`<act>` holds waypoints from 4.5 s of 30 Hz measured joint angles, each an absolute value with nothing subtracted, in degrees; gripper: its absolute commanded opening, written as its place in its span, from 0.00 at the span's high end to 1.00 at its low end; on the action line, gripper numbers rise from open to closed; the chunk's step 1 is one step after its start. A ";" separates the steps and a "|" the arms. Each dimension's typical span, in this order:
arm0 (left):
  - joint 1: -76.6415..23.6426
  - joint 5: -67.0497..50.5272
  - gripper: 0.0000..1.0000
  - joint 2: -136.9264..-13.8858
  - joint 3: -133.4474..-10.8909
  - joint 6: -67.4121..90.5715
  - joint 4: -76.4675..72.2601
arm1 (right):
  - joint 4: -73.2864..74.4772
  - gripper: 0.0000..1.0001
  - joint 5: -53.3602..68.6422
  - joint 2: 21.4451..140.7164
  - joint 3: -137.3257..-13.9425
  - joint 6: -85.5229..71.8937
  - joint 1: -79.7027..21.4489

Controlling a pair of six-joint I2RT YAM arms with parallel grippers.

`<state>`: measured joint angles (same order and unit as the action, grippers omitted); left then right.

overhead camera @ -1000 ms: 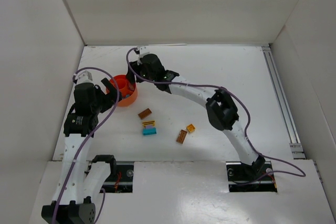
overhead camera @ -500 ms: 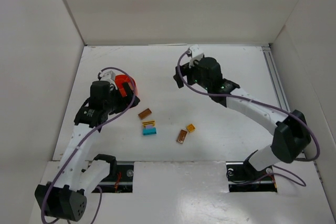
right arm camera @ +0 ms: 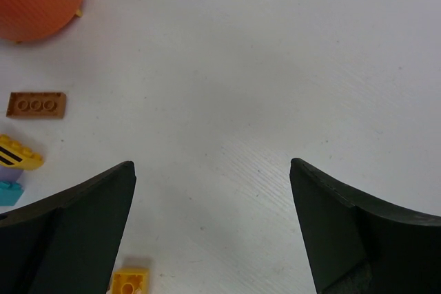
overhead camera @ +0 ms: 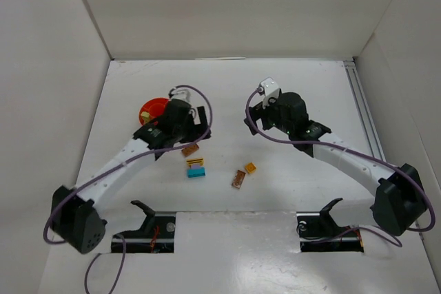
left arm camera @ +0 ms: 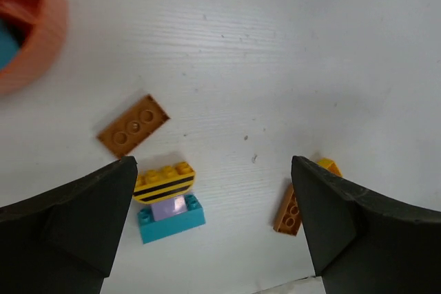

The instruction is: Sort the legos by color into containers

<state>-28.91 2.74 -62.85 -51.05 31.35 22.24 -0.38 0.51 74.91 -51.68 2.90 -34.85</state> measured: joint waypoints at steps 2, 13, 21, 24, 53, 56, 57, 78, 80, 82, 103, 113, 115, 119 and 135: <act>-34.96 6.61 0.08 -69.45 -54.43 31.66 22.17 | -0.38 0.03 1.67 74.24 -51.68 3.05 -33.74; -38.17 15.35 0.13 -77.78 -49.76 29.34 15.66 | 0.73 0.03 6.87 71.61 -49.39 3.44 -27.42; -37.89 15.03 0.15 -77.71 -43.44 25.58 12.25 | 1.41 0.03 10.13 72.05 -48.47 3.62 -26.22; -36.75 14.85 0.16 -77.71 -43.16 24.49 9.85 | 1.43 0.03 10.76 72.51 -48.47 3.66 -26.22; -32.58 8.14 0.25 -86.19 -42.44 26.79 3.79 | 2.13 0.04 12.10 75.85 -48.80 3.62 -25.15; -32.95 8.58 0.25 -85.49 -41.85 29.23 3.86 | 2.13 0.04 12.32 75.85 -48.82 3.62 -25.15; -32.95 8.62 0.25 -85.19 -41.60 30.06 3.90 | 2.13 0.04 12.47 75.85 -48.82 3.62 -25.15; -34.24 14.96 0.66 -85.23 -42.15 41.50 9.76 | 2.15 0.04 12.69 74.70 -48.51 3.14 -24.73; -34.11 15.00 0.71 -85.23 -42.17 42.15 9.78 | 2.13 0.04 12.69 74.13 -48.49 3.09 -24.71; -34.02 15.16 0.78 -85.34 -42.28 42.57 9.72 | 2.13 0.04 12.71 73.56 -48.47 3.07 -24.71; -36.53 28.42 0.86 -66.74 -53.12 35.51 12.27 | 2.11 0.04 10.28 64.86 -45.91 2.98 -24.32; -28.01 48.34 0.82 -69.54 -53.49 29.23 2.33 | 2.15 0.04 10.09 66.11 -45.91 3.27 -23.99; -25.10 48.95 0.82 -69.93 -53.15 28.25 0.03 | 2.17 0.04 10.13 66.87 -45.91 3.27 -23.88; -22.06 47.77 0.81 -70.61 -51.68 26.24 -4.51 | 2.15 0.04 10.22 67.81 -45.93 3.66 -23.31; -20.88 44.64 0.81 -79.18 -49.15 27.27 -8.75 | 2.15 0.04 10.35 70.43 -46.06 3.88 -21.69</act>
<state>-20.88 44.64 -79.18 -49.15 27.27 -8.75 2.15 10.35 70.43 -46.06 3.88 -21.69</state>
